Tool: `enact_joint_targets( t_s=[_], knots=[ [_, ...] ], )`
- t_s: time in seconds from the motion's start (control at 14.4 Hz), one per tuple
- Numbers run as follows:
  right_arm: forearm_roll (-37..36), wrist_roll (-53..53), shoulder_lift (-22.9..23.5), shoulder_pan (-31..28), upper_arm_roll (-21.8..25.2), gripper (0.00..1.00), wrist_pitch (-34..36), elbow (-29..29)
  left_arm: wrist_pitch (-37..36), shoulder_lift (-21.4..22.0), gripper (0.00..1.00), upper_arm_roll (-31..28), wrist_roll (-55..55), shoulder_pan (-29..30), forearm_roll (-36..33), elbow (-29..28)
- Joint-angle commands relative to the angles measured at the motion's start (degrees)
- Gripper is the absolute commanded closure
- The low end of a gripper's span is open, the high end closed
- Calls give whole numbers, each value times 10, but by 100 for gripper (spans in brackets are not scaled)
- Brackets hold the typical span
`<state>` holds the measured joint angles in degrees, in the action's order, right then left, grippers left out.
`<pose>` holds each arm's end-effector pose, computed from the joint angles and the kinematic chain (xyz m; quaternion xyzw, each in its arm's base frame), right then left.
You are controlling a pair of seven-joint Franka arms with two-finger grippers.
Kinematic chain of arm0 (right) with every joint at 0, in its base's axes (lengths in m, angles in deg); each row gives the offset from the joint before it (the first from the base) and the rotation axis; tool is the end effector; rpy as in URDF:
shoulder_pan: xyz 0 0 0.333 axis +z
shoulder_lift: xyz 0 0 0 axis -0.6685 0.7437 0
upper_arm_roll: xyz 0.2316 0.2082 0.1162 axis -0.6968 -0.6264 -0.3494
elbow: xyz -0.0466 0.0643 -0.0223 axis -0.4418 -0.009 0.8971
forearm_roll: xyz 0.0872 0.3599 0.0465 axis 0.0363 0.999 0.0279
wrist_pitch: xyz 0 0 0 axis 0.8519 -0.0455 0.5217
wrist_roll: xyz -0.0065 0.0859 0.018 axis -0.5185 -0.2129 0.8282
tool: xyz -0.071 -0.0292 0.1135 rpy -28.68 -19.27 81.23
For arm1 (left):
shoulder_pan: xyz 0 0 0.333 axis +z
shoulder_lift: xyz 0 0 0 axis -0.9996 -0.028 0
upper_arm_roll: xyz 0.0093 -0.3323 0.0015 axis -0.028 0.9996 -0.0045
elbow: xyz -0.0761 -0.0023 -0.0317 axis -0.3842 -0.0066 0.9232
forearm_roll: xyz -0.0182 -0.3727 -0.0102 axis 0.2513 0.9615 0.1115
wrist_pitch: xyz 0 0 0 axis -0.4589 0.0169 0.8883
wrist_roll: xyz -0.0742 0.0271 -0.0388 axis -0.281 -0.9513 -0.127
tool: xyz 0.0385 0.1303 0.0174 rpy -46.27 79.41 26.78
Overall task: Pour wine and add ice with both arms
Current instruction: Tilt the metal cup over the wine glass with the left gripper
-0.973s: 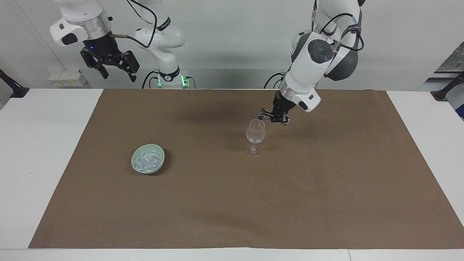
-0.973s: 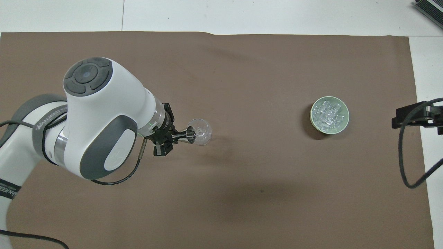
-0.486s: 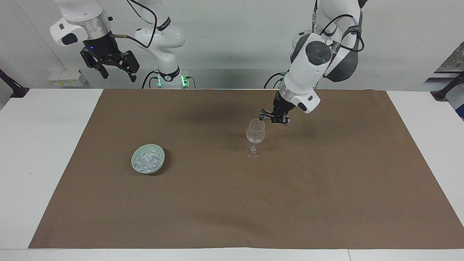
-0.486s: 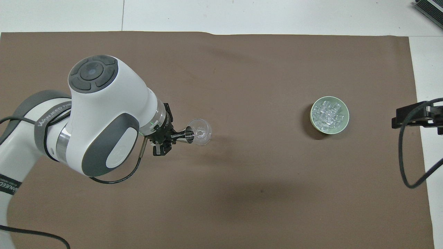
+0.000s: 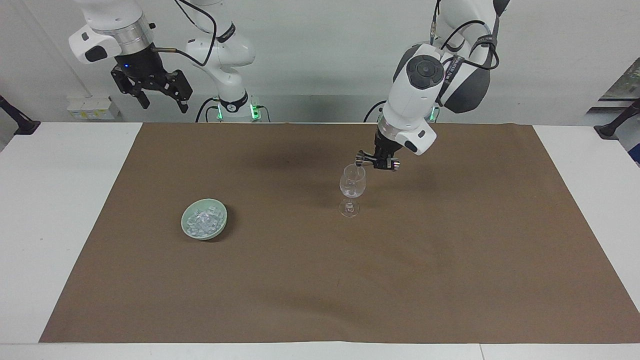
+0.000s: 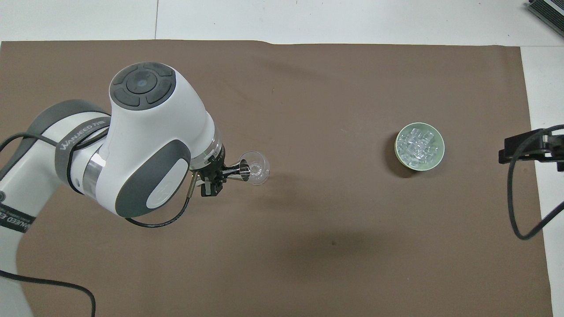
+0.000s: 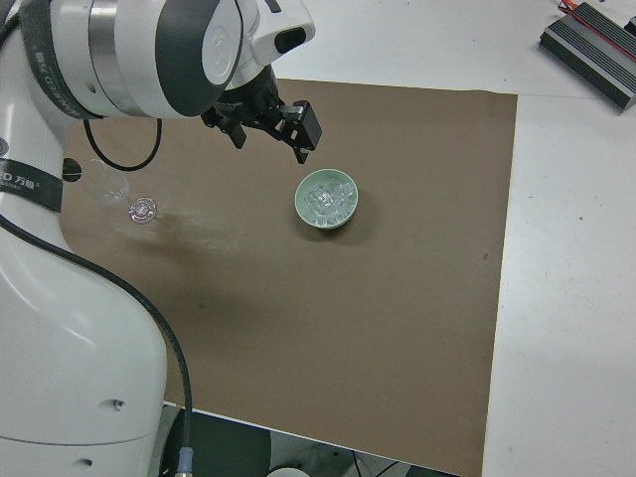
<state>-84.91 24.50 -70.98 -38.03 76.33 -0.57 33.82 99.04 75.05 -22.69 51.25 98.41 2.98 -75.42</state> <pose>0.5027 0.0062 0.6649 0.9966 -0.0793 -0.0216 0.0030 0.5065 -0.2989 0.4906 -0.7172 -0.6908 0.0828 0.0398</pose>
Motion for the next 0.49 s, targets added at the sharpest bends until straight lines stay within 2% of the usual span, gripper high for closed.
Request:
enact_joint_targets(
  t_s=[0.0,0.21,0.42],
  knots=[
    [10,-19,-9,-9,-4,0,-1,10,-32,-24,100,0,25,-18,-32,38],
    [10,-19,-9,-9,-4,0,-1,10,-68,-60,100,22,53,-26,-76,75],
    [11,-19,-9,-9,-4,0,-1,10,-77,-61,100,24,57,-26,-84,78]
  ],
)
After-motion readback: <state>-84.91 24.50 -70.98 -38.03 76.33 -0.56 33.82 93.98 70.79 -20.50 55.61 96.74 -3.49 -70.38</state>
